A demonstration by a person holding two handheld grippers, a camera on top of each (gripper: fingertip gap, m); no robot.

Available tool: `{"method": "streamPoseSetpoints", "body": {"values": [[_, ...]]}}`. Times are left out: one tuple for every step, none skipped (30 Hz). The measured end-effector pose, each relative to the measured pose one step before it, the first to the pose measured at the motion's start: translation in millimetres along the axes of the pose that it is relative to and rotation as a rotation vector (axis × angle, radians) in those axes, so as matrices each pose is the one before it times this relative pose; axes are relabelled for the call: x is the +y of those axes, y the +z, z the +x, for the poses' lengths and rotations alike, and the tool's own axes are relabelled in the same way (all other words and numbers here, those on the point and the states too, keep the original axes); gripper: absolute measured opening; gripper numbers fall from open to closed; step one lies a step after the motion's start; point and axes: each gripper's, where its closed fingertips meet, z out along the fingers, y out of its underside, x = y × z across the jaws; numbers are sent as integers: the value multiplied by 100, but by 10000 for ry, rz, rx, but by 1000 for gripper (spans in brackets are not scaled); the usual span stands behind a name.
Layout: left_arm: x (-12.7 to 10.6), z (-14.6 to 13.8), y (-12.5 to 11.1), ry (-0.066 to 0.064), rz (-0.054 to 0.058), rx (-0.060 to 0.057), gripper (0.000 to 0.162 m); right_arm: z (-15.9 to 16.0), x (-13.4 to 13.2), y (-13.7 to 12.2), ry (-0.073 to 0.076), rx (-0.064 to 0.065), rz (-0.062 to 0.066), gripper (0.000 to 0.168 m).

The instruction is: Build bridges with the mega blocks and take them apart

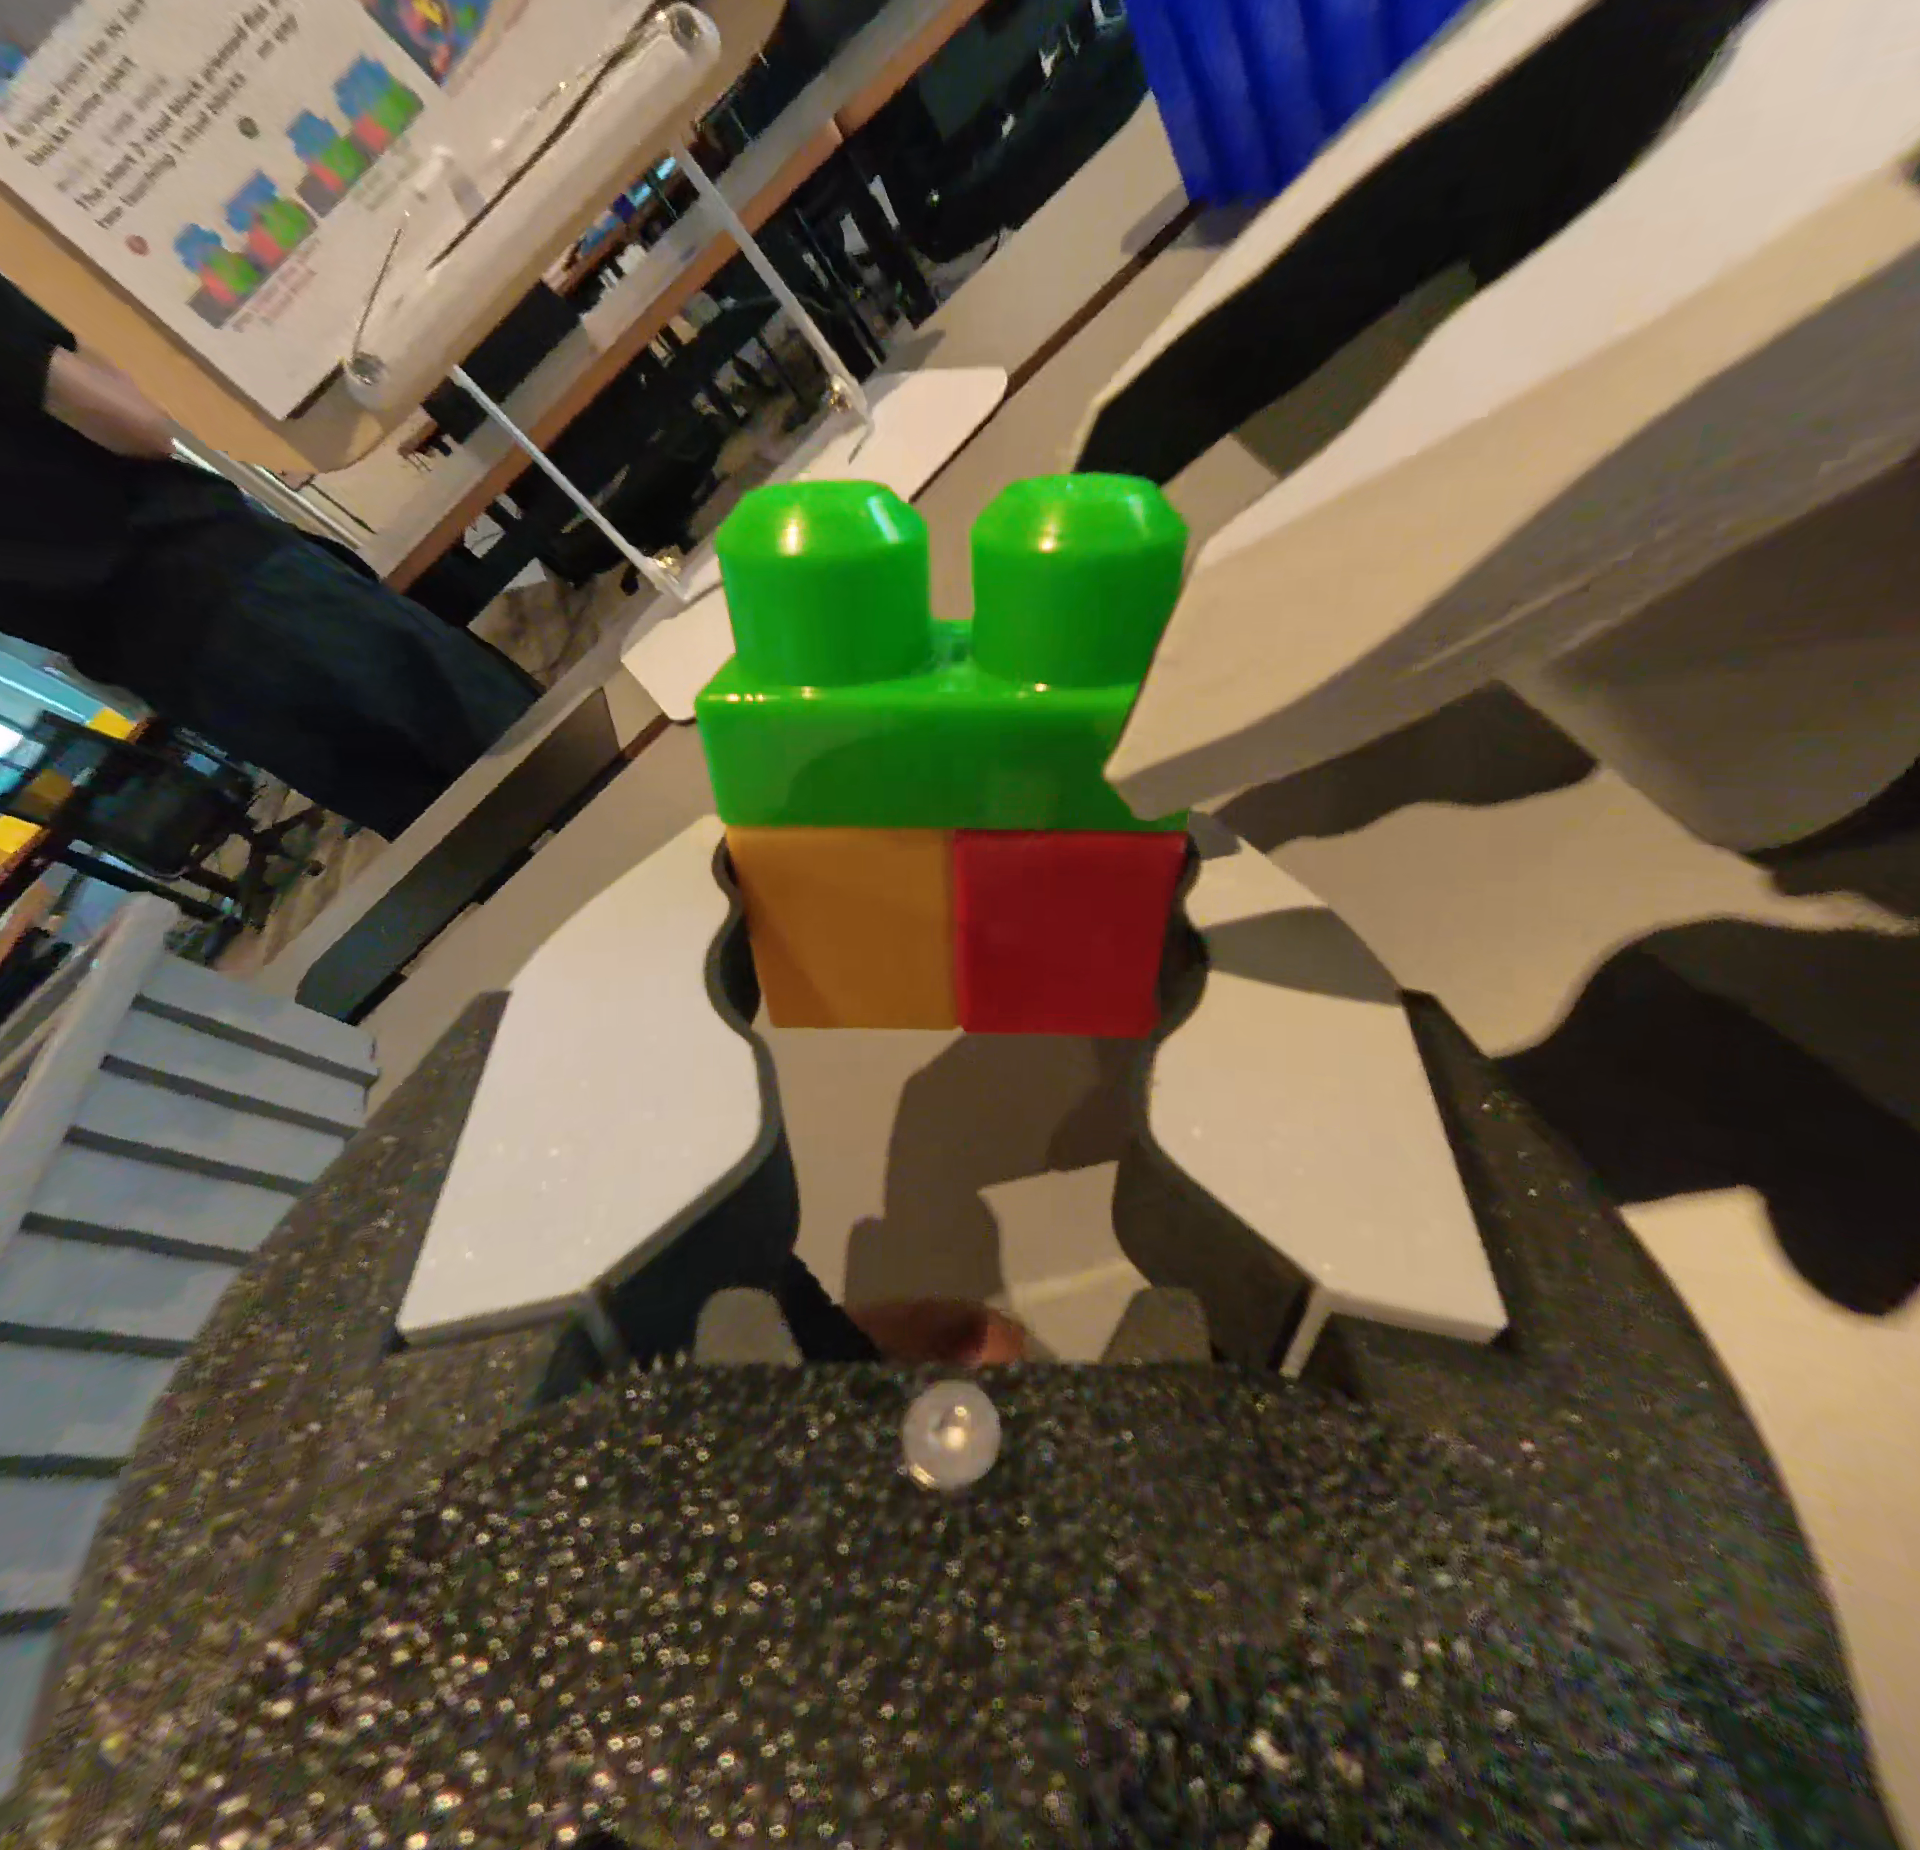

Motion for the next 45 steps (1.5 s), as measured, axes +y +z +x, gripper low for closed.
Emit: {"method": "streamPoseSetpoints", "body": {"values": [[-105, 20, 372, 260, 59, -51, 75, 209, -7, 193, -130, -53, -60, 68], [-238, 187, 348, 323, 140, 11, 75, 241, -48, 152, -115, -51, -25, 68], [-191, 179, 321, 385, 126, -44, 75, 352, -106, 58, -108, 35, 29, 68], [-129, 178, 330, 416, 96, -41, 75, 481, -165, -37, -39, 127, 96, 68], [-127, 173, 315, 370, 107, -24, 75, 444, -115, -73, 108, 92, 83, 68], [-128, 103, 289, 284, 108, -7, 75, 199, -71, -58, 209, -72, 60, 68], [-116, 131, 281, 229, 106, 73, 75, 99, -22, -49, 193, -99, 19, 67], [-8, 64, 262, 226, 42, 47, 75, 129, 87, -39, 92, -8, -63, 67], [73, -51, 213, 308, -3, -34, 75, 198, 205, -19, 12, 98, -164, 67], [69, -38, 150, 291, 11, -28, 75, 109, 259, 12, -6, 70, -197, 67], [61, 7, 92, 179, -2, 20, 75, 66, 291, 62, 22, 60, -225, 65], [13, -13, 6, 140, 3, -2, 75, 106, 266, 99, 30, 108, -212, 64], [-86, 11, -89, 156, 41, -22, 75, 87, 208, 104, 10, 113, -169, 62], [-188, 47, -97, 189, 84, -18, 75, -6, 160, 102, -14, 62, -122, 60], [-216, 76, -83, 165, 91, -3, 75, -42, 169, 112, -26, 29, -125, 56], [-202, 103, -47, 127, 63, 17, 75, -24, 173, 116, -42, 51, -129, 54], [-139, 149, -10, 107, 27, 47, 75, 55, 131, 63, -48, 95, -102, 46], [-17, 115, 32, 38, -23, 30, 75, 48, 61, 4, -28, 89, -44, 37], [37, 90, 51, -56, -13, 70, 75, 41, 80, -5, 17, 55, -41, 37], [-26, 97, 33, -122, 48, 94, 75, 28, 42, -20, 61, -8, -36, 37], [-35, 76, 27, -147, 43, 95, 75, 13, 6, -22, 121, -48, 4, 37], [-63, 66, 19, -144, 46, 85, 75, 13, -21, -34, 72, -33, 32, 37], [-79, 32, 14, -129, 51, 60, 75, 3, -54, -51, 33, 0, 50, 37], [-109, -1, -5, -148, 73, 57, 75, -13, -105, -64, 96, -1, 95, 36], [-132, 38, -13, -244, 91, 104, 75, -30, -142, -62, 124, -10, 124, 36], [-141, 32, -17, -245, 86, 93, 75, -24, -150, -75, 108, -6, 124, 36], [-100, -5, -7, -100, 30, 30, 75, -6, -112, -56, 75, 10, 98, 36], [-78, 34, -3, -106, 11, 38, 75, -2, -73, -69, 29, 29, 66, 36], [-99, 29, -7, -113, 37, 35, 75, -4, -65, -66, 15, 29, 60, 36], [-63, 54, 18, -88, 23, 36, 75, 19, -44, -70, 33, 33, 45, 36], [-55, 55, 12, -101, 28, 49, 75, 18, -15, -52, 39, 31, 23, 36], [-45, 49, -11, -85, 42, 55, 75, 3, -13, -44, 84, -17, 12, 37], [-82, 26, -24, -36, 70, 43, 75, -6, -21, -34, 148, -99, 11, 37], [-140, -18, -66, -13, 109, 31, 75, -34, -75, -56, 214, -169, 42, 37], [-196, -62, -100, 35, 144, 11, 75, -69, -126, -78, 246, -216, 78, 36], [-167, -40, -110, 94, 124, 9, 75, -101, -82, -72, 223, -233, 44, 36], [-115, -29, -118, 159, 90, -1, 75, -119, -12, -54, 231, -268, -13, 36], [-150, 15, -136, 74, 133, 36, 75, -132, 3, -61, 227, -301, -17, 36], [-203, 16, -148, -10, 183, 58, 75, -146, -29, -72, 194, -281, 8, 36], [-142, -14, -106, 0, 127, 29, 75, -119, -48, -50, 125, -188, 22, 36], [-52, -31, -88, 23, 48, -8, 75, -99, -24, -1, 82, -105, 29, 36], [-59, -2, -89, -10, 53, 7, 75, -87, -3, -3, 57, -85, 15, 36], [-36, 11, -79, -37, 27, 11, 75, -75, -9, 0, -33, -24, 6, 36], [119, -3, -12, -4, -94, -28, 75, -2, 34, 37, -201, 142, -7, 36], [273, 29, 40, 36, -201, -30, 75, 63, 120, 88, -398, 306, -87, 36]]}}
